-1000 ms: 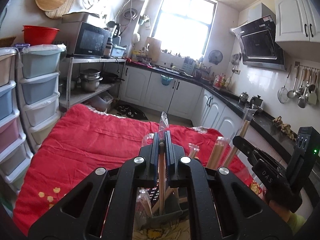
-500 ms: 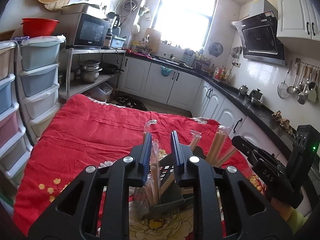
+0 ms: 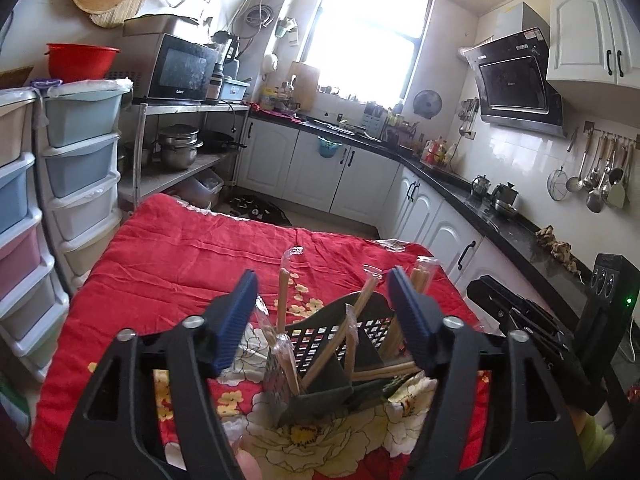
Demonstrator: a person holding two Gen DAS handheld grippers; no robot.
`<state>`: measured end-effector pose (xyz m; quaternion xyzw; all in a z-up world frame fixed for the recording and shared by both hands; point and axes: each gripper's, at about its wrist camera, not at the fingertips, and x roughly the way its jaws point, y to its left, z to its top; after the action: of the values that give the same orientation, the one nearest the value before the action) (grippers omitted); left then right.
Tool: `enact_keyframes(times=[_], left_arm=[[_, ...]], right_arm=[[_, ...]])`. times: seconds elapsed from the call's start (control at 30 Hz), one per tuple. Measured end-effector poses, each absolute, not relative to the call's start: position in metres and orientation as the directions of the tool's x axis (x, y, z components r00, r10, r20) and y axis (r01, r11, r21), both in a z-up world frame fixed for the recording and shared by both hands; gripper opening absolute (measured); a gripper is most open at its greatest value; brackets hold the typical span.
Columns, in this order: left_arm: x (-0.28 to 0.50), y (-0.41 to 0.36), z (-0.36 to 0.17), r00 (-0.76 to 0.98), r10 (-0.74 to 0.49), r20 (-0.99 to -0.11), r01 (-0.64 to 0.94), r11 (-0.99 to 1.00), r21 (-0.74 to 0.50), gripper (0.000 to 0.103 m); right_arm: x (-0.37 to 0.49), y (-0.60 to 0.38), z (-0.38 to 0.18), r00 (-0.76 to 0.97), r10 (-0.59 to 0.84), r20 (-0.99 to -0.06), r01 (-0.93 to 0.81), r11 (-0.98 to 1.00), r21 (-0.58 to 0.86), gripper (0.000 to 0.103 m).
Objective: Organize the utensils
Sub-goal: 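Open both tools to release the chopsticks into the caddy, then withdraw both open tools back from the caddy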
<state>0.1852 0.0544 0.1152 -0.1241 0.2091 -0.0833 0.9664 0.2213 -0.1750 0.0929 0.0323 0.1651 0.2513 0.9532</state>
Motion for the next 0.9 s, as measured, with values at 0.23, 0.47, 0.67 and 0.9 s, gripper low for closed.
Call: enact_keyframes(times=[0.23,0.47,0.67,0.9], left_arm=[[0.166,0.05,0.114,0.894,-0.21,-0.397,0.108,0.958,-0.264,0.091],[0.151,0.049,0.093,0.871,-0.214,-0.441,0.096,0.957,-0.275,0.092],[0.139,0.049,0.075,0.857,-0.207,-0.473,0.083,0.959,-0.27,0.092],[0.128,0.052,0.053,0.849,-0.201,-0.489,0.065,0.957,-0.282,0.092]], right_arm=[[0.197,-0.186,0.097,0.815,0.484,-0.318,-0.464,0.874,0.142,0.053],[0.176,-0.19,0.091,0.809,0.476,-0.345,-0.459,0.878,0.137,0.069],[0.161,-0.19,0.081,0.809,0.466,-0.359,-0.449,0.883,0.134,0.078],[0.148,-0.187,0.06,0.801,0.449,-0.396,-0.437,0.891,0.126,0.084]])
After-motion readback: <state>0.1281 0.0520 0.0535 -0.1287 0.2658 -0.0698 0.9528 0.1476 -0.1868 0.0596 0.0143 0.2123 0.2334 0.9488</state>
